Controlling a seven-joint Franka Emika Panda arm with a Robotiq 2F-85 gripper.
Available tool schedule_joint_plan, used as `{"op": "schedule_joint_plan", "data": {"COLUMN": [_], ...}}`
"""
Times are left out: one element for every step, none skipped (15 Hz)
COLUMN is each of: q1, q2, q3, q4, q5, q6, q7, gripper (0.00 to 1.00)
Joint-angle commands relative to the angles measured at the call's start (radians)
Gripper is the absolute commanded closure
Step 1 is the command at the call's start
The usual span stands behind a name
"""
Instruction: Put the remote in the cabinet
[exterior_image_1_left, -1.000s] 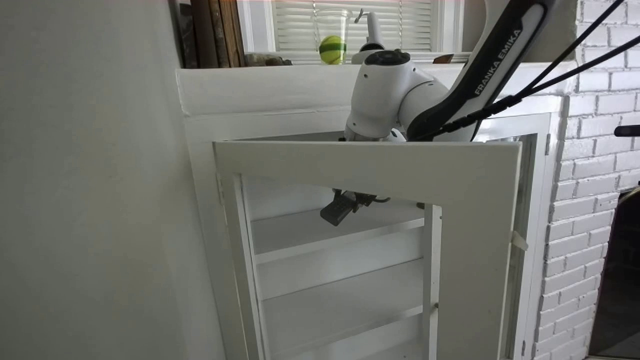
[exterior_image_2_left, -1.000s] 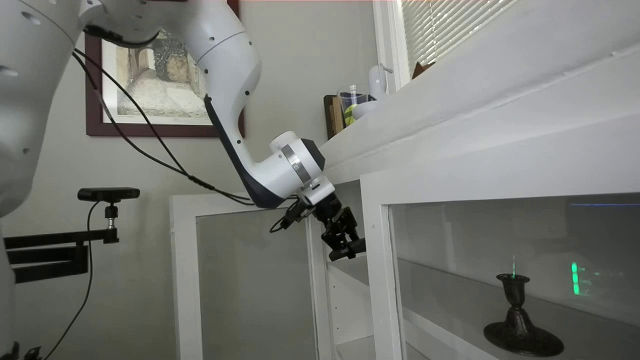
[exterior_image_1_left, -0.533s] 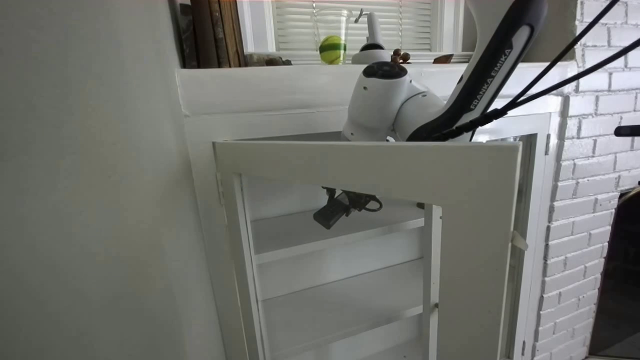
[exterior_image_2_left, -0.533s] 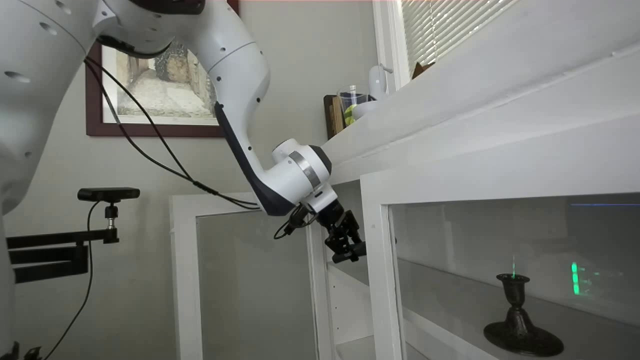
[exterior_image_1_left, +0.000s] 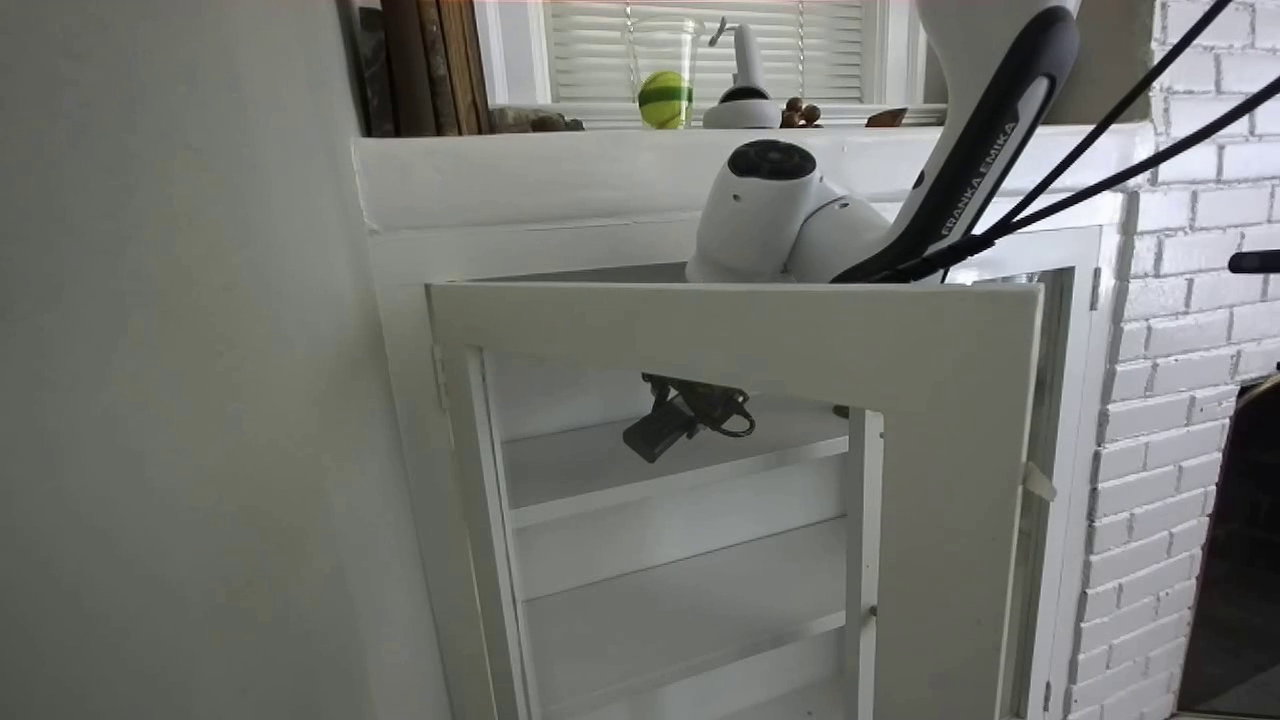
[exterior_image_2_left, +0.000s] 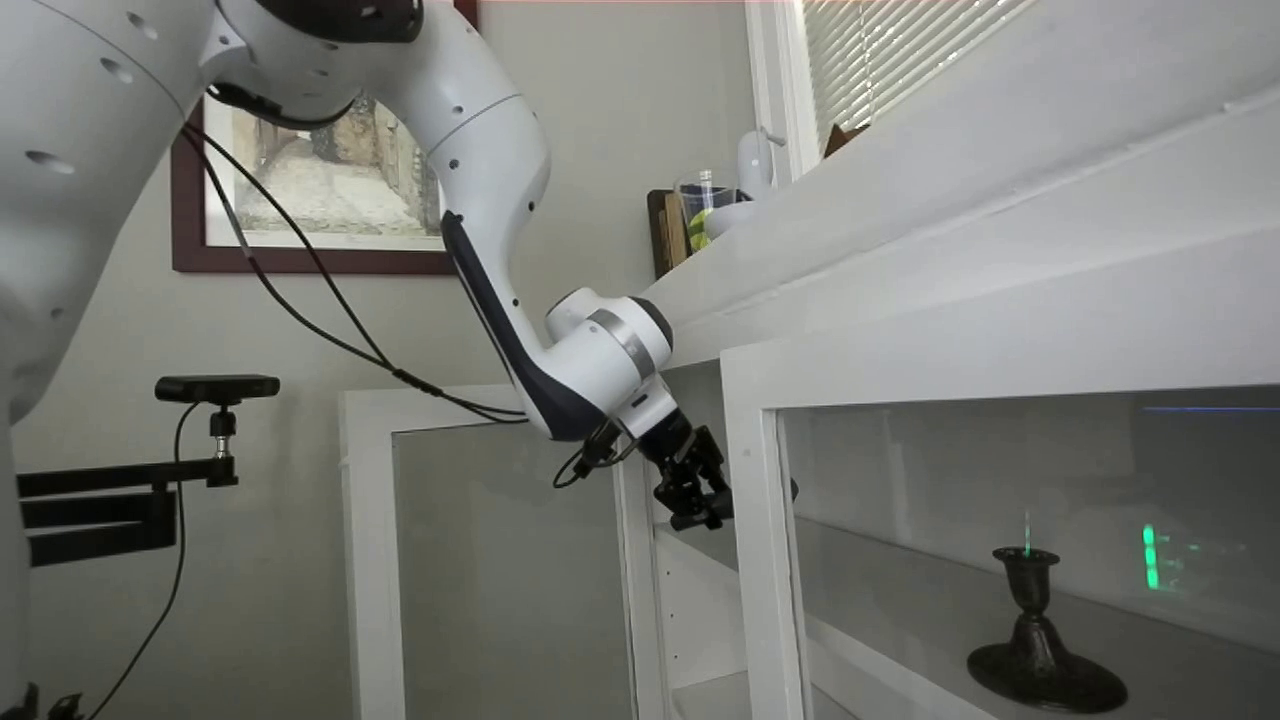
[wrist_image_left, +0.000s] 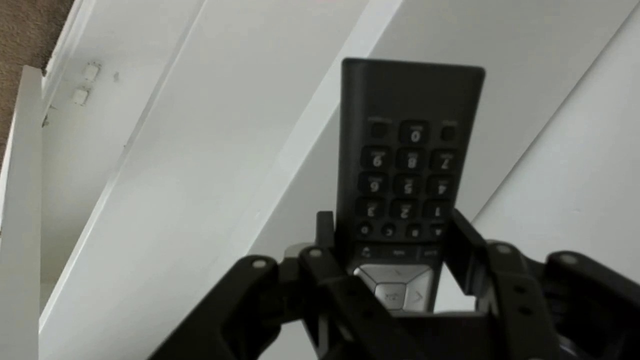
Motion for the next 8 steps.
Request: {"op": "schedule_joint_plan", "data": {"q1": [0.019,0.022,0.024,0.026,0.027,0.029,0.028,0.029], "q2": [0.03,0.034,0.037,0.04,0.041,0.042,0.035,0.039], "q3": [-0.027,-0.031,-0.035,-0.041,-0.048,-0.055,-0.066,-0.073], "q4": [0.034,0.036,0.038,0.043,0.049,0.053,0.066,0.075], "q5": [-0.077,-0.094,-0.107,-0.121,-0.141,-0.158,-0.069,-0.096], "q6": [0.032,0.03,0.026,0.023,0.025,0.025,0.038,0.041], "q7": [0.095,0.112,0.131,0.154,0.184,0.215,0.123,0.144], "gripper": [0.7,0.7,0.7,0.7,0.7,0.7,0.7,0.7]}}
